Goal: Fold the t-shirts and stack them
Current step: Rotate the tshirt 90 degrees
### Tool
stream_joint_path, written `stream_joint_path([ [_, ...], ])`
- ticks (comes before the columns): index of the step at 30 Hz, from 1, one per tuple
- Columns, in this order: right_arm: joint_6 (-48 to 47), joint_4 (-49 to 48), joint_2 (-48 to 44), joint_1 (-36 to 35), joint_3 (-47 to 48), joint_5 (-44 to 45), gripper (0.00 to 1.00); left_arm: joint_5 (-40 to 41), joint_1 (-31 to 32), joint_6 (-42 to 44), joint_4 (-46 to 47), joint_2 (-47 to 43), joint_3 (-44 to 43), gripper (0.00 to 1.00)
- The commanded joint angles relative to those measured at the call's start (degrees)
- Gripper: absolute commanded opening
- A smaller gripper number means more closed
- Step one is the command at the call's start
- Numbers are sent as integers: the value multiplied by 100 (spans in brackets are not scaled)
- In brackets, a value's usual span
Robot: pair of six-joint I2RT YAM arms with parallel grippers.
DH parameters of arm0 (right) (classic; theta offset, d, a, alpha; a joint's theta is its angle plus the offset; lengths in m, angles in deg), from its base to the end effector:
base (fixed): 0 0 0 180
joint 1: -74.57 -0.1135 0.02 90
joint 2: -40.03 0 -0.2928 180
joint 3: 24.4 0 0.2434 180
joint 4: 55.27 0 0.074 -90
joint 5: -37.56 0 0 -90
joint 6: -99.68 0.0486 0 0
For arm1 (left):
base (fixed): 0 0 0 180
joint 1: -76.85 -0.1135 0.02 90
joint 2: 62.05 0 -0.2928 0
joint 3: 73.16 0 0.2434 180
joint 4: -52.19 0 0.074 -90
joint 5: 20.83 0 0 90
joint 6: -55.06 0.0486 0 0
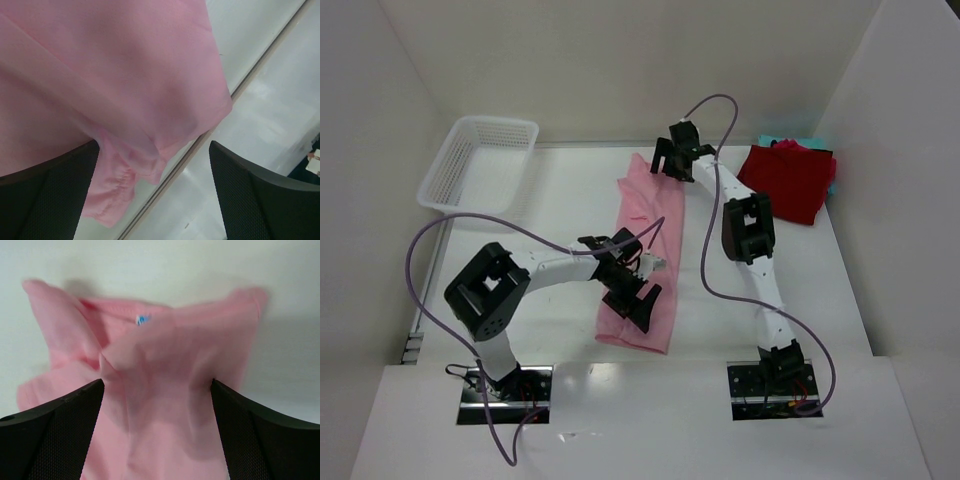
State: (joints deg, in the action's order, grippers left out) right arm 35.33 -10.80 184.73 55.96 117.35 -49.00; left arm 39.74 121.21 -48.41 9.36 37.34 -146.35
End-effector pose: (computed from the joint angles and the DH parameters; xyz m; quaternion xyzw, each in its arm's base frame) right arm 0.5553 0.1839 0.1800 0.0681 0.9289 0.1108 0.3467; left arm 0.2177 -0.2463 0.1863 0.2978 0.9044 -0.3037 0.0333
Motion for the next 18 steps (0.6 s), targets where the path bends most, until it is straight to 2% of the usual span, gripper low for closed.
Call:
stream_joint_path([
  [1, -60, 57, 540, -64, 987, -221, 93, -441, 20, 302, 17, 299, -287, 99],
  [11, -60, 346, 1034, -116, 1982, -406, 93, -617, 134, 407, 131, 634, -551, 99],
  [18, -183, 426, 657, -116, 1667, -54, 93, -117, 134, 206, 123, 186, -437, 99],
])
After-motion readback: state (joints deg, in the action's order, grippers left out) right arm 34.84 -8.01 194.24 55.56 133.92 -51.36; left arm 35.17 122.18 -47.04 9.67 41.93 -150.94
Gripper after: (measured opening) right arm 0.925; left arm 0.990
